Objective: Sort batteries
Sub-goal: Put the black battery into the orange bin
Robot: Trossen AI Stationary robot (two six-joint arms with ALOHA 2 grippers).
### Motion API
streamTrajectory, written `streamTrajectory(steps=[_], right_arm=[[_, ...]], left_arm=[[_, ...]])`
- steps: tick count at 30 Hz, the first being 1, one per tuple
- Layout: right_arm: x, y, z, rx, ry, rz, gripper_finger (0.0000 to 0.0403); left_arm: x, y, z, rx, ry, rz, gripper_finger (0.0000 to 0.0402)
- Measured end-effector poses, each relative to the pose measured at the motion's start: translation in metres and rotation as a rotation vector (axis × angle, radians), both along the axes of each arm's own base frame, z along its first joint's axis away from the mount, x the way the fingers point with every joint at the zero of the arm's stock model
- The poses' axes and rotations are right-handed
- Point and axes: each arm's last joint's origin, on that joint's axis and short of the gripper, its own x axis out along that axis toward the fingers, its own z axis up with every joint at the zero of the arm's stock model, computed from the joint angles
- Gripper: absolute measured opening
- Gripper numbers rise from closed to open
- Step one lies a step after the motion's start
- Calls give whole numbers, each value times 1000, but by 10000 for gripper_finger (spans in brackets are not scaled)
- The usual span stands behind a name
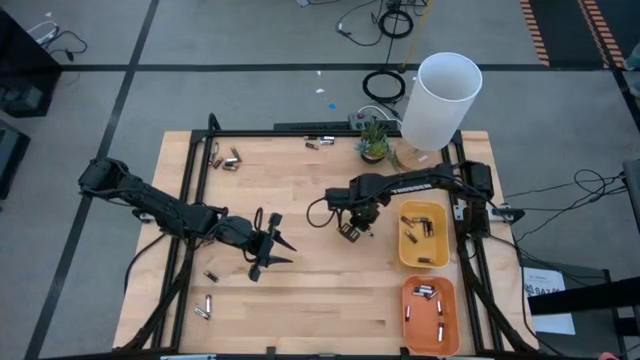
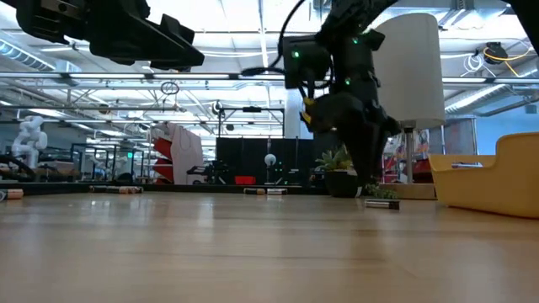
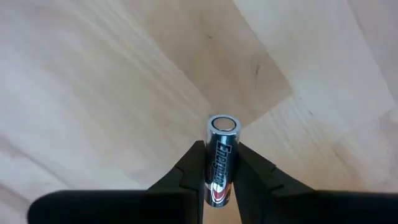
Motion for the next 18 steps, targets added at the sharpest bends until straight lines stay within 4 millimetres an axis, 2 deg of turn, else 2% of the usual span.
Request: streamTrajectory(steps=[4, 9, 12, 15, 18], right_arm=[[3, 12, 17, 1, 22, 36, 47], [5, 48, 35, -1, 40, 96, 46], [4, 82, 44, 21, 29, 117, 46], [0, 122, 55, 29, 11, 127, 46], [-10, 163, 66, 30, -12, 117, 46]], left_arm=[[0, 0, 0, 0, 1, 0, 153], [-1, 0, -2, -1, 18, 3, 153], [0, 0, -1, -29, 20, 7, 153], [9, -4, -2, -106, -59, -22, 153], [22, -12, -14, -169, -116, -104, 153]])
